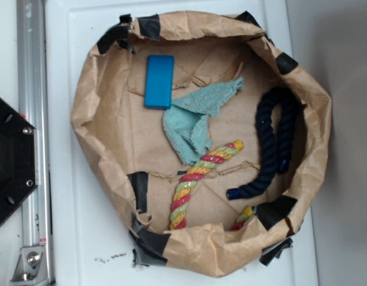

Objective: Grab the blue block.

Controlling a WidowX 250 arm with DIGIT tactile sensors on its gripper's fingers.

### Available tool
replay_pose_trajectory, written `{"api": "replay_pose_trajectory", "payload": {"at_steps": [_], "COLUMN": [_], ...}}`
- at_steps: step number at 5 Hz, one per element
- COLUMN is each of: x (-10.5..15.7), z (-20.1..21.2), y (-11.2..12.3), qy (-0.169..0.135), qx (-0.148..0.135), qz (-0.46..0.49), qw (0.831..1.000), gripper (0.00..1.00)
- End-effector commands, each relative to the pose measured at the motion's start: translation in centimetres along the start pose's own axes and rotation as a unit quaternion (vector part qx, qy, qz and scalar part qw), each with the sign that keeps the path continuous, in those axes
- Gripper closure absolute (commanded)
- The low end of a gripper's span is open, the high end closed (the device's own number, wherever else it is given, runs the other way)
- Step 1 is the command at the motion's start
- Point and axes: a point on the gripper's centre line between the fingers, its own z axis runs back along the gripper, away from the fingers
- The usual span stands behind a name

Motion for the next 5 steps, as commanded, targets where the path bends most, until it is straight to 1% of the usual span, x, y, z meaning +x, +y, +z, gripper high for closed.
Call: {"api": "replay_pose_trajectory", "payload": {"at_steps": [1,2,3,4,5], "x": [0.0,4.7,8.9,11.9,11.9], "z": [0.0,-3.1,-5.7,-8.3,-11.0], "y": [0.0,2.2,3.0,4.4,4.7], "qy": [0.000,0.009,-0.017,-0.057,-0.087], "qx": [0.000,-0.057,-0.065,-0.034,0.014], "qz": [0.000,0.050,0.174,0.289,0.398], "qw": [1.000,0.997,0.983,0.955,0.913], "gripper": [0.00,0.00,0.00,0.00,0.00]}}
